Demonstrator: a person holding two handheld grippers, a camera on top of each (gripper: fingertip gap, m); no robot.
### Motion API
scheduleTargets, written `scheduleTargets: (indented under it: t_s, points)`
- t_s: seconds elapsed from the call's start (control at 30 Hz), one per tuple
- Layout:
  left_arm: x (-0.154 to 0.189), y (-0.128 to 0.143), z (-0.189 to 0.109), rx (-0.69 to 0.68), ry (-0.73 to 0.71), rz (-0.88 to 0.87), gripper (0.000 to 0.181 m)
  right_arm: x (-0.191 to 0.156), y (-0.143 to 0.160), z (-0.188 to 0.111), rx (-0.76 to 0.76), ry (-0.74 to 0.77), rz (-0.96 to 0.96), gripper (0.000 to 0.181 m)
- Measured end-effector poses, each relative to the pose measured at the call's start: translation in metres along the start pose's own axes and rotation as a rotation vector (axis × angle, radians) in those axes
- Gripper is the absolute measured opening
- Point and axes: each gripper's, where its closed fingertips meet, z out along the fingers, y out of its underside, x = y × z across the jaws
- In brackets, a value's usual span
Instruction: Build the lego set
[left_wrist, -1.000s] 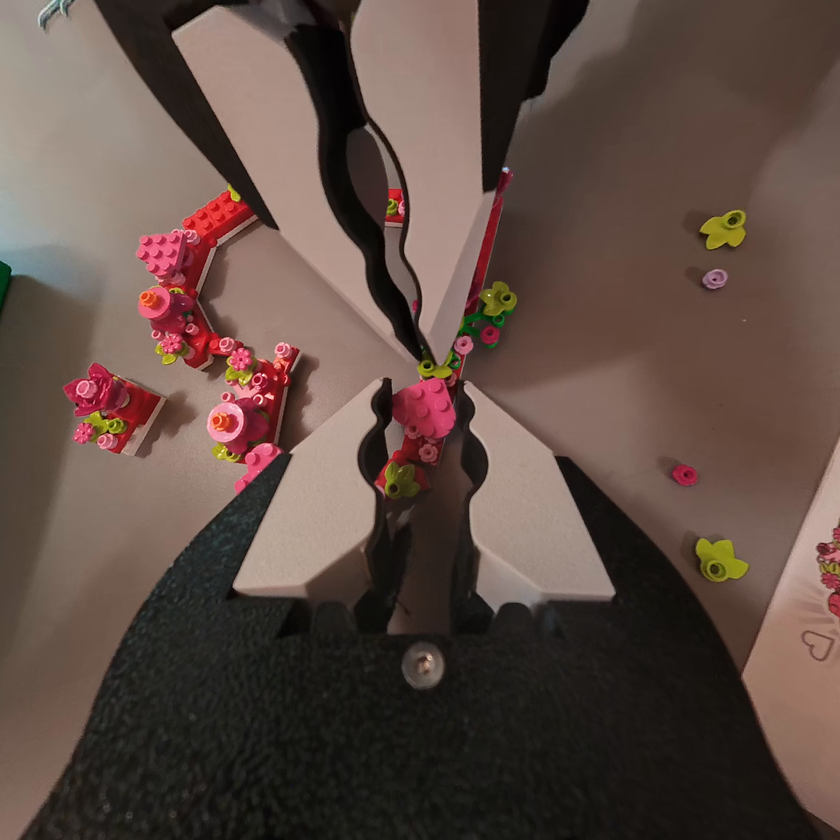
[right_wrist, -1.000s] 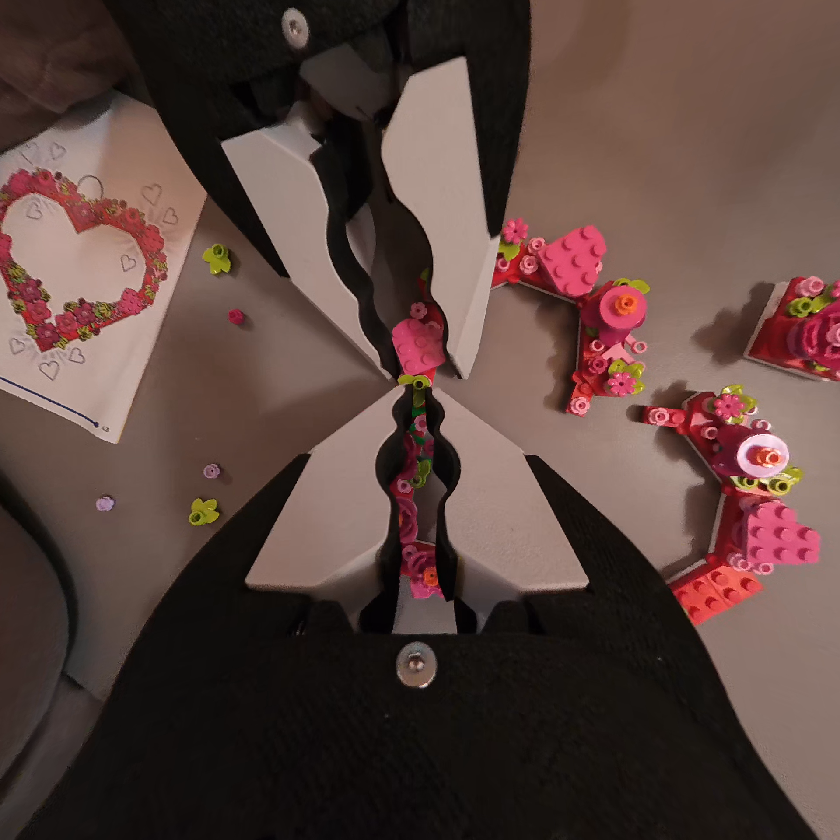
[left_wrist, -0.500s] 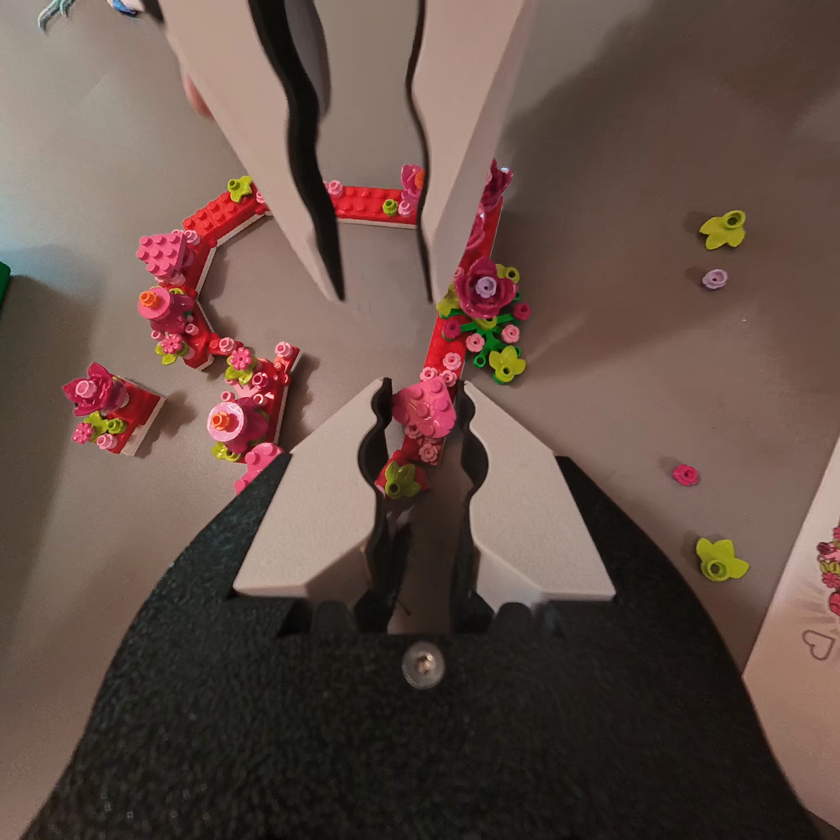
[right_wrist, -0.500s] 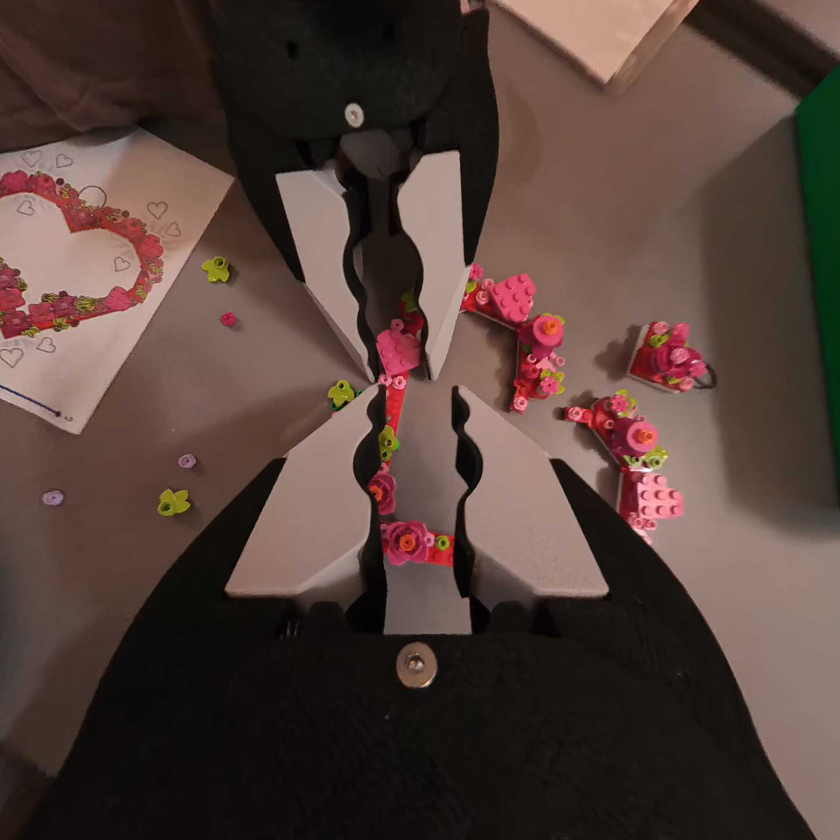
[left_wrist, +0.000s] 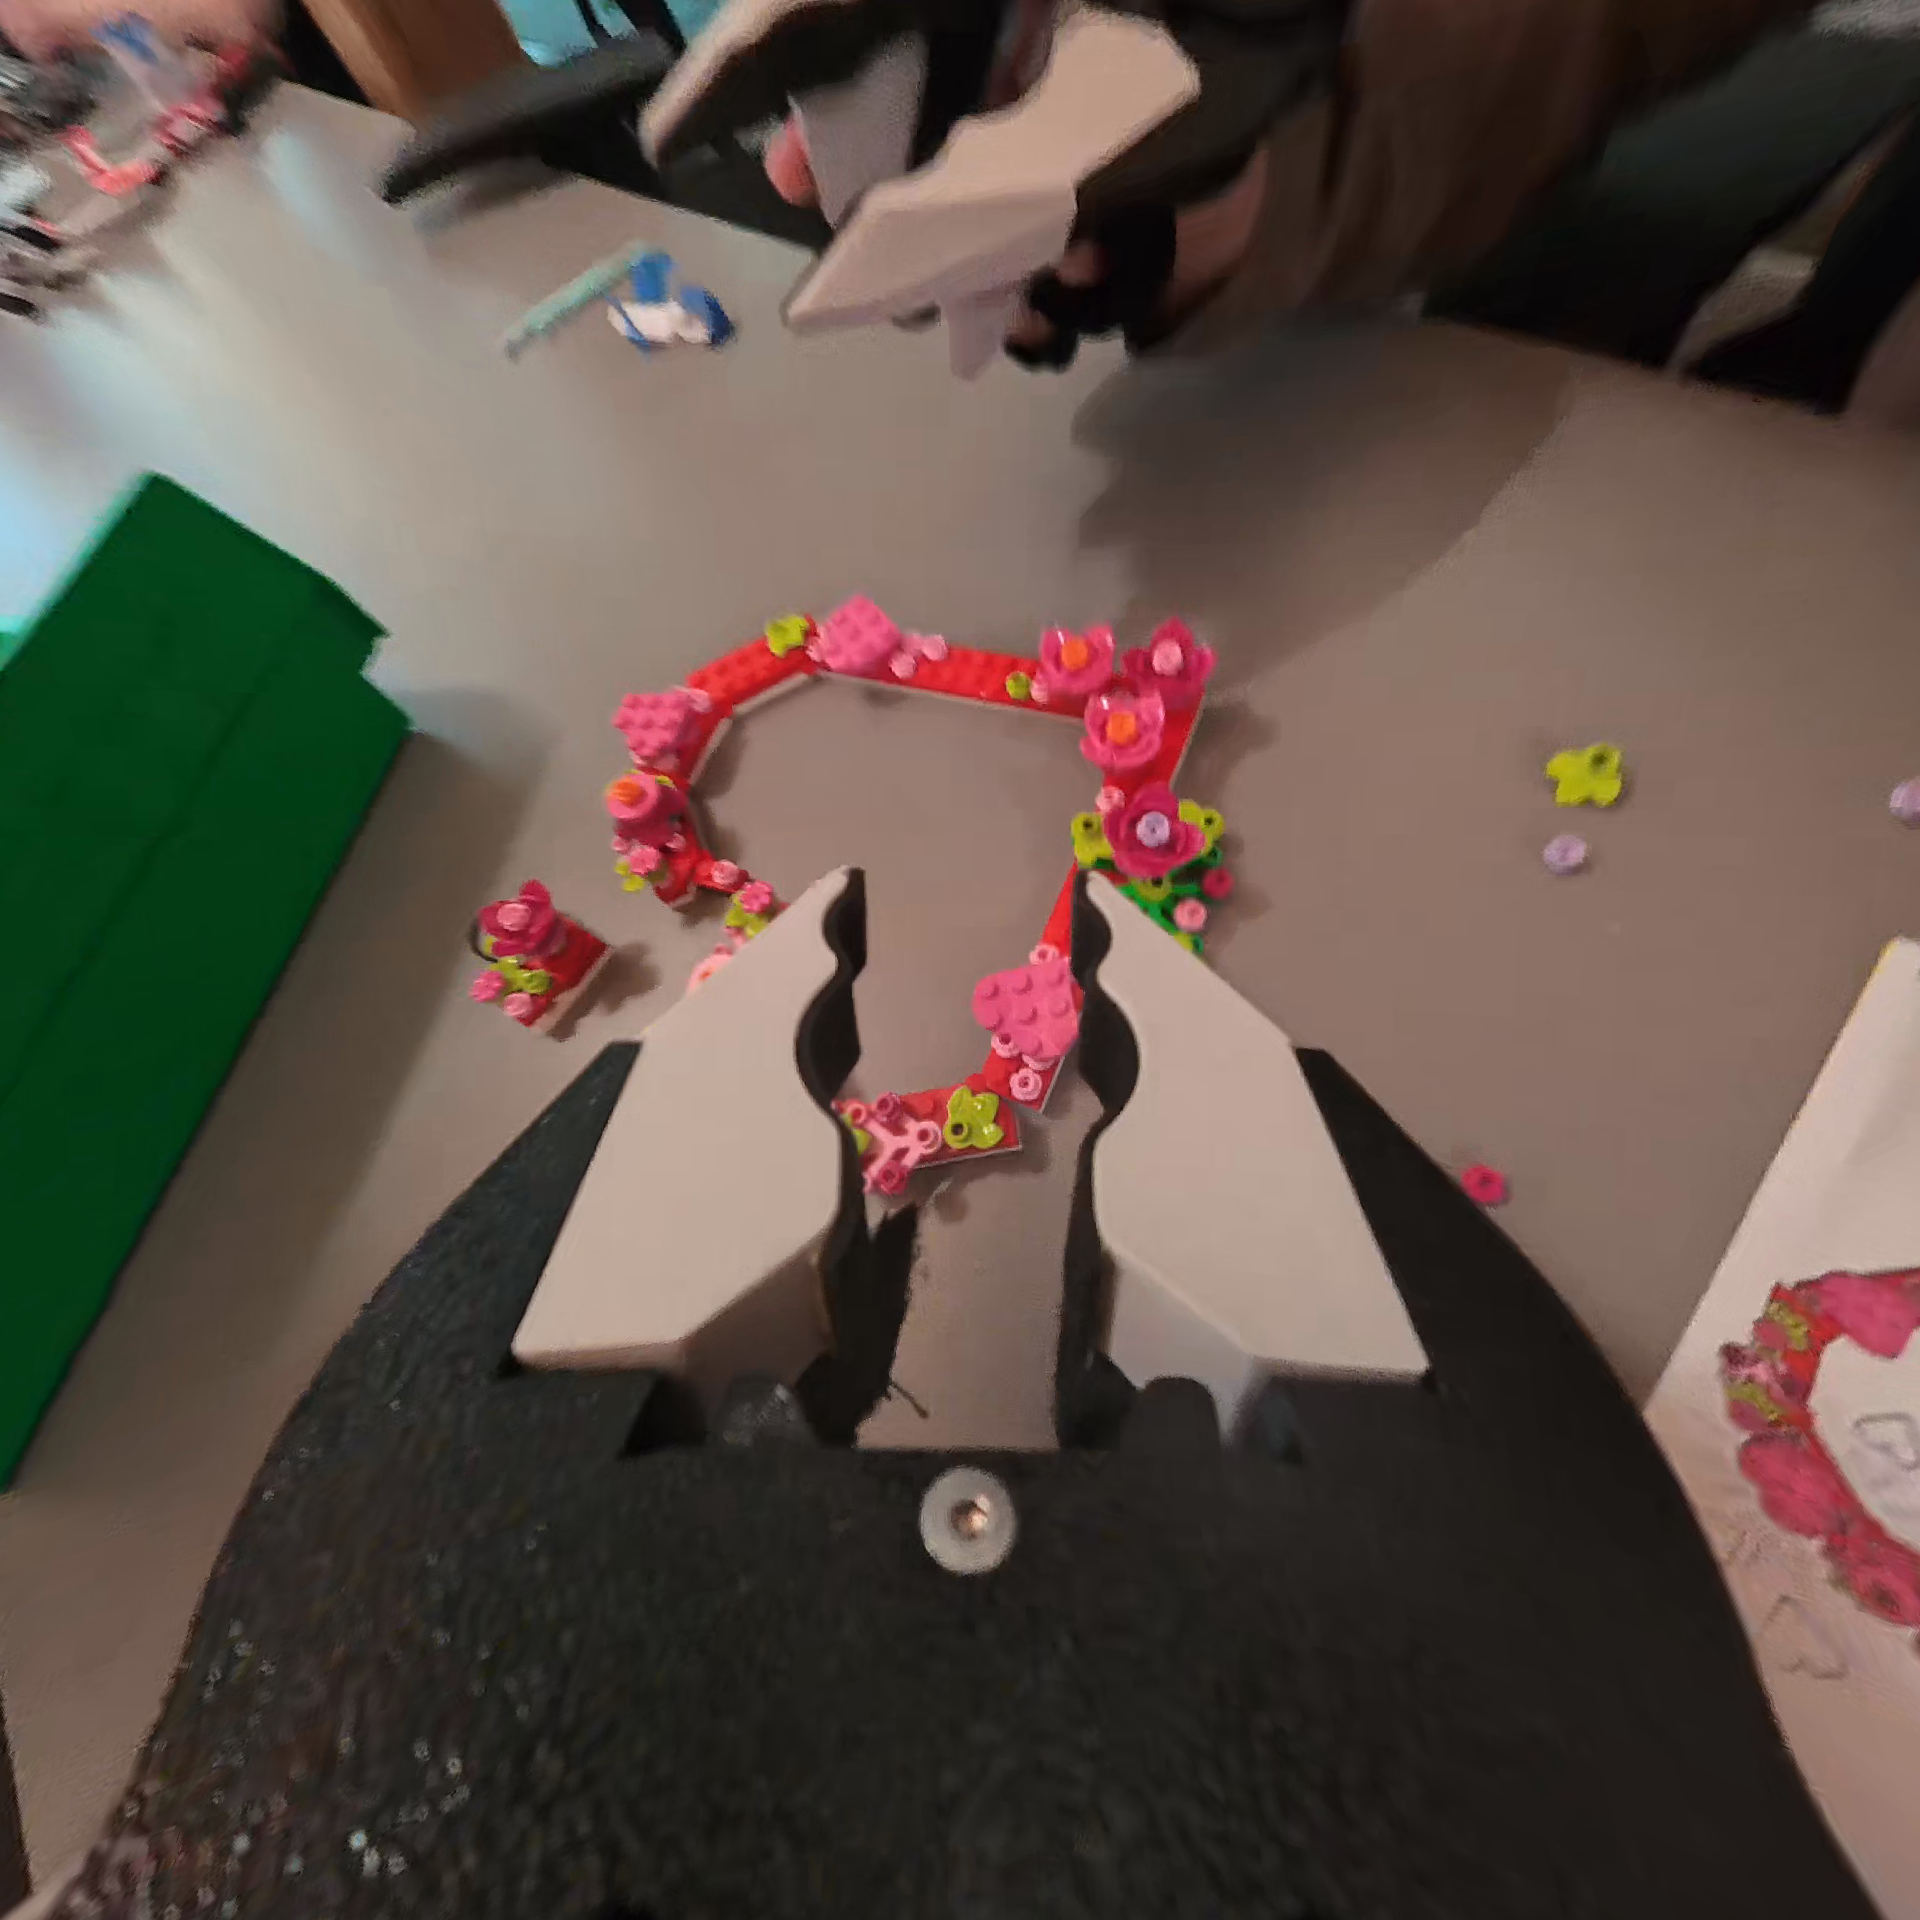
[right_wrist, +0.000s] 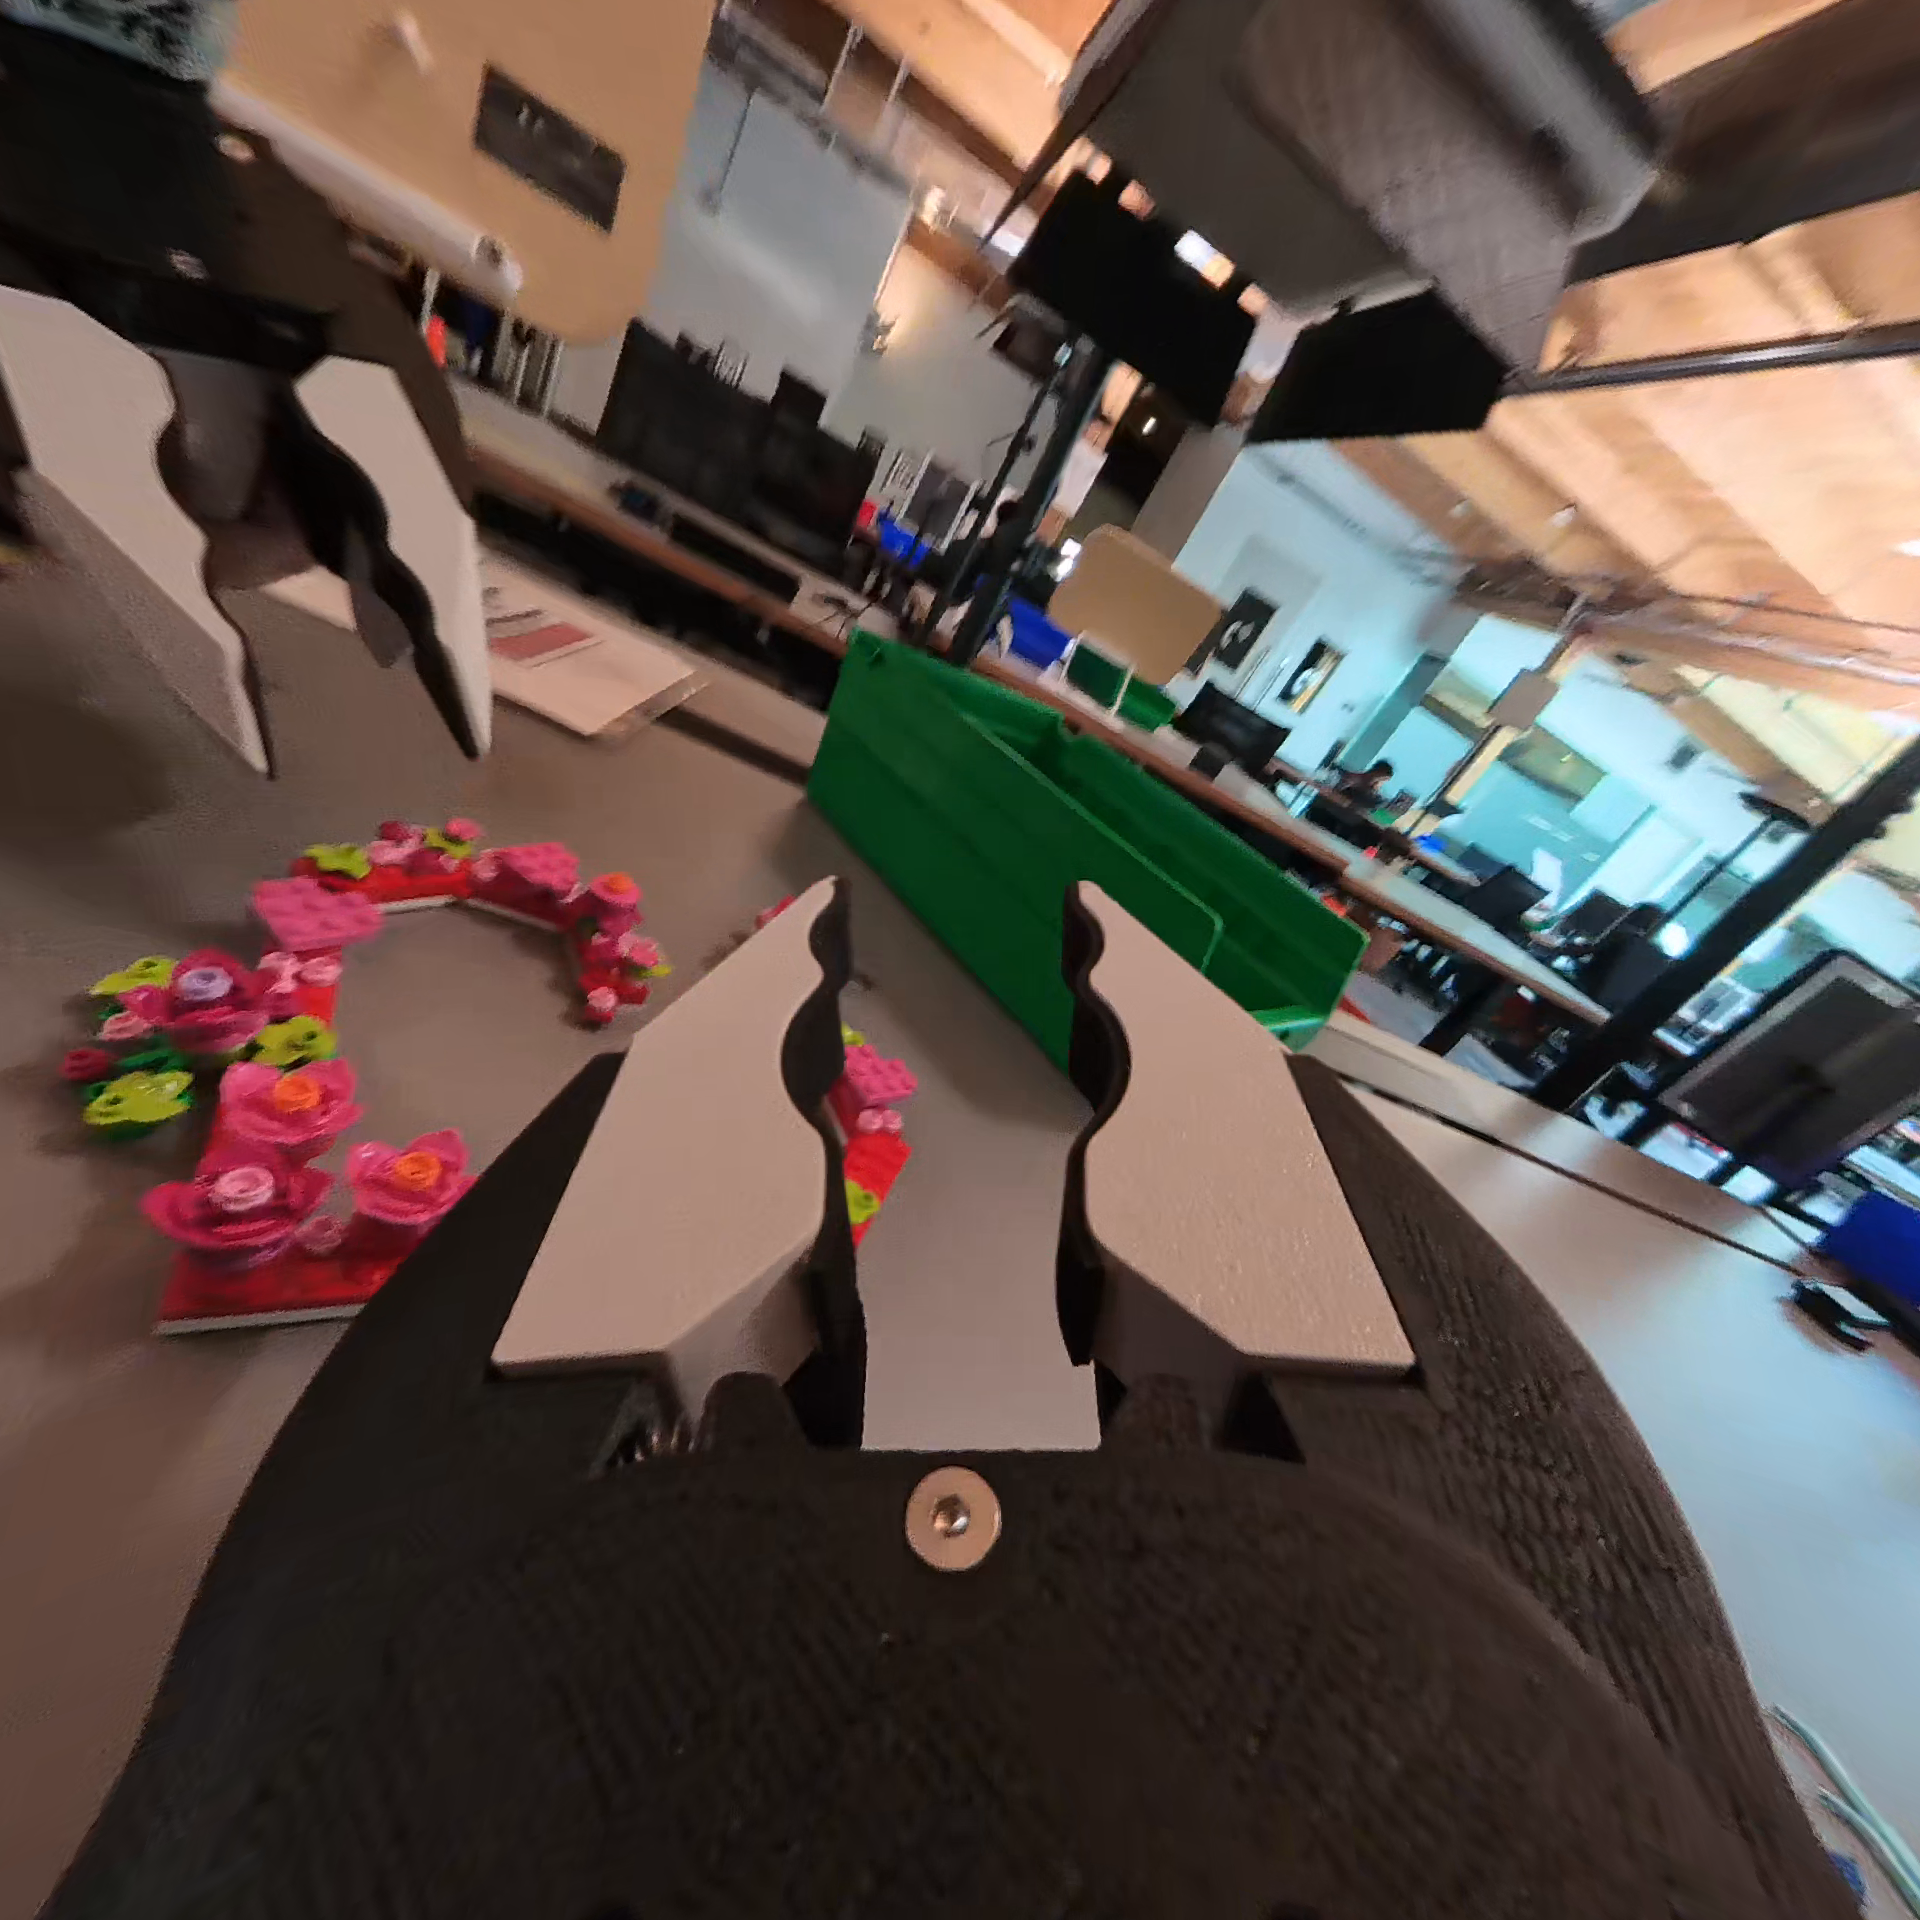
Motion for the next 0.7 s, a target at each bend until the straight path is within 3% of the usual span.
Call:
scheduleTargets:
  t_s: [0.03,0.17,0.33,0.47,0.57,0.63,0.7]
  points:
    - [-0.002,-0.006,-0.006,0.030,-0.025,-0.025,0.040,0.006,0.000,-0.002,0.032,0.024,0.008,0.039]
    - [0.000,-0.026,-0.034,0.084,-0.114,-0.158,0.061,0.019,0.015,0.003,0.085,0.079,0.024,0.039]
    - [0.022,-0.056,-0.066,0.184,-0.326,-0.271,0.073,0.023,0.001,0.005,0.195,0.056,0.057,0.039]
    - [0.031,-0.057,-0.098,0.219,-0.757,-0.355,0.066,0.024,-0.011,-0.003,0.262,0.046,0.087,0.044]
    - [0.039,-0.052,-0.121,0.169,-1.079,-0.386,0.067,0.024,-0.027,-0.010,0.305,0.035,0.095,0.057]
    - [0.043,-0.053,-0.129,0.109,-1.228,-0.375,0.078,0.011,-0.053,-0.017,0.325,-0.049,0.121,0.068]
    - [0.046,-0.059,-0.137,0.071,-1.363,-0.364,0.098,-0.015,-0.098,-0.031,0.364,-0.174,0.167,0.071]
